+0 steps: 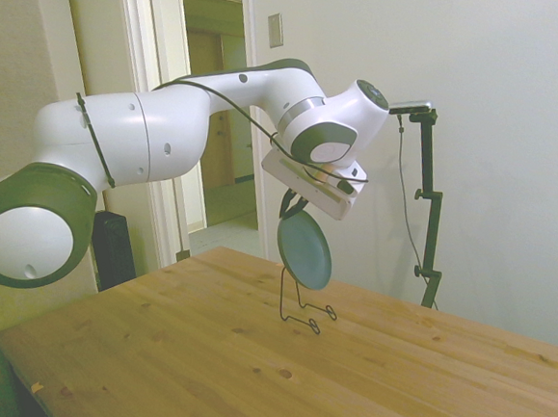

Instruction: Load the plate

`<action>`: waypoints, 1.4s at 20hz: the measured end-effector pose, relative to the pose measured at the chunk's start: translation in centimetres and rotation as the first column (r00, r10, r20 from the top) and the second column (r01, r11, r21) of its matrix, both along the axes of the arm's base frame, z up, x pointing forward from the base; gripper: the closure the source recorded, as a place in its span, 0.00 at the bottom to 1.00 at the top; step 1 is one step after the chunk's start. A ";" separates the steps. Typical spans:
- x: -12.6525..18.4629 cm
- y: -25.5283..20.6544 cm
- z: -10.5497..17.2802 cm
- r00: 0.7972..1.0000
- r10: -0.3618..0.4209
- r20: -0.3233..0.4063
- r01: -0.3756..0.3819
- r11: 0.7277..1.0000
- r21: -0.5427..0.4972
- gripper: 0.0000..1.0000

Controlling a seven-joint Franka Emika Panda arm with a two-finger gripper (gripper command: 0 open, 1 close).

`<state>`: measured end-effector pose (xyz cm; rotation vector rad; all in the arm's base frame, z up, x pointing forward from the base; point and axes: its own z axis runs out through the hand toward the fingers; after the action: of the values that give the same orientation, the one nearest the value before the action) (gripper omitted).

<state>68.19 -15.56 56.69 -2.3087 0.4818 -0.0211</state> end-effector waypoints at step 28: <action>1.0 0.5 -4.6 0.999 0.019 0.036 -0.021 0.998 0.053 1.00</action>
<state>69.22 -15.01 52.13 -2.2570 0.4363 -0.0385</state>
